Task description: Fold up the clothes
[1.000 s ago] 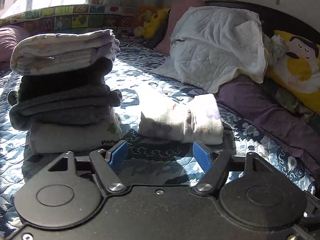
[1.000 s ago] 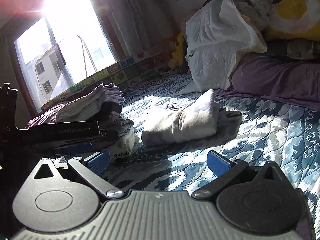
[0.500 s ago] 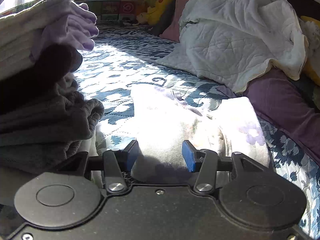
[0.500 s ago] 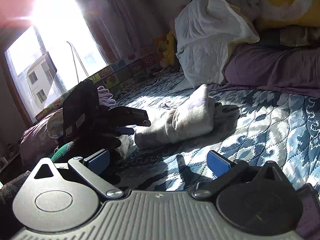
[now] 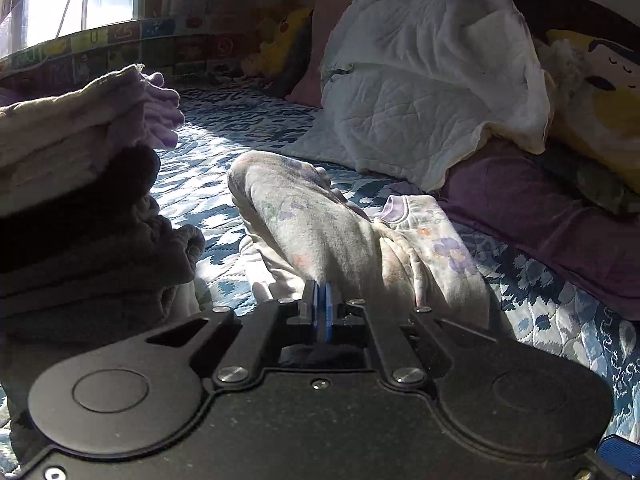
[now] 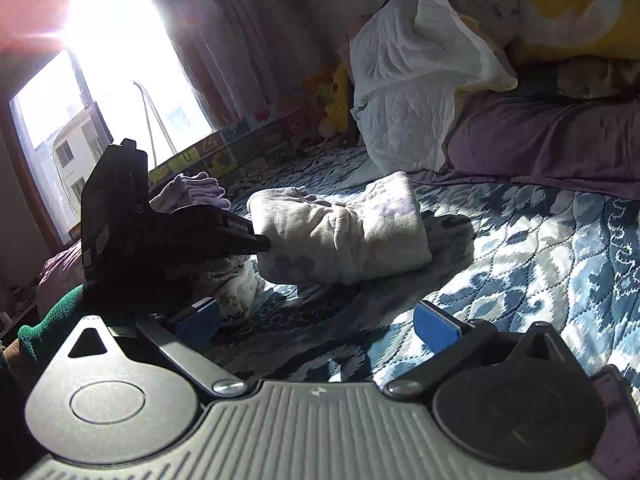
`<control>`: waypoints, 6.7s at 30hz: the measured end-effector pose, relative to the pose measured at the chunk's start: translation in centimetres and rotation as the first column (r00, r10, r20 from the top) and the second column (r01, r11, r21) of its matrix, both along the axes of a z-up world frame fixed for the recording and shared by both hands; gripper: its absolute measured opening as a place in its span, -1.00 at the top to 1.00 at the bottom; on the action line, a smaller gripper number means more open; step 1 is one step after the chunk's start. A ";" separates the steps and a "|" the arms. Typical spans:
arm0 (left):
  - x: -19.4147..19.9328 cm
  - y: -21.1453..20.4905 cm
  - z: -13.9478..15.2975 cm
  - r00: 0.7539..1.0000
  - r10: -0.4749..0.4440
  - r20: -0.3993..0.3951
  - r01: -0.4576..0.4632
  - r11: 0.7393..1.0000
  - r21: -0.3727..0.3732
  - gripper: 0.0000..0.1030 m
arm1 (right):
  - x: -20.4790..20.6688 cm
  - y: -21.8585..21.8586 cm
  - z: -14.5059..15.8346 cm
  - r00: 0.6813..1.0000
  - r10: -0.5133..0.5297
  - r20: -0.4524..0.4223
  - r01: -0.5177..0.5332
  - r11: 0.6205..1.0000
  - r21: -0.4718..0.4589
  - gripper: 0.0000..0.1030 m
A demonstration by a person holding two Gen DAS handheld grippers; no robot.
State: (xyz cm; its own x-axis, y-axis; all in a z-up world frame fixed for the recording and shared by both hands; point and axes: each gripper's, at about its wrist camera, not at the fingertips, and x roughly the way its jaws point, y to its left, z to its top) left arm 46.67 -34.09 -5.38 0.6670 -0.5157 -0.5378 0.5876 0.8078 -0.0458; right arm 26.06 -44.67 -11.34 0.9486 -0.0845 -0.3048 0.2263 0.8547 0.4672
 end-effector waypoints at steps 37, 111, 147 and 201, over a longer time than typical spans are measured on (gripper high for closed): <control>-34.9 42.3 -1.9 0.879 0.451 -0.154 -0.474 0.862 -0.180 -0.29 | -5.6 17.5 -2.0 0.807 0.586 -0.071 -0.565 0.802 0.194 -0.99; -15.1 48.3 -3.1 0.959 0.161 -0.232 -0.281 0.631 -0.723 -0.20 | 6.5 21.6 1.0 0.637 0.753 0.165 -0.770 0.617 0.161 -0.56; -29.5 44.0 -8.1 0.875 0.431 -0.219 -0.481 0.819 -0.313 0.58 | -8.9 28.7 -2.5 0.736 0.610 -0.294 -0.677 0.648 -0.350 0.13; -9.9 47.5 -8.1 0.895 0.334 -0.297 -0.434 0.806 -0.403 0.26 | 8.6 21.5 -4.5 0.741 0.665 -0.091 -0.644 0.743 0.183 -0.20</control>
State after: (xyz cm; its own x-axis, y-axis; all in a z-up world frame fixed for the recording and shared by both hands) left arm 36.79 13.44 -13.48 0.7642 -0.4562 -0.4559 0.1700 0.8244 -0.5399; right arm 34.67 -23.21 -15.83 0.6997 0.5917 -0.4004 -0.2943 0.7493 0.5932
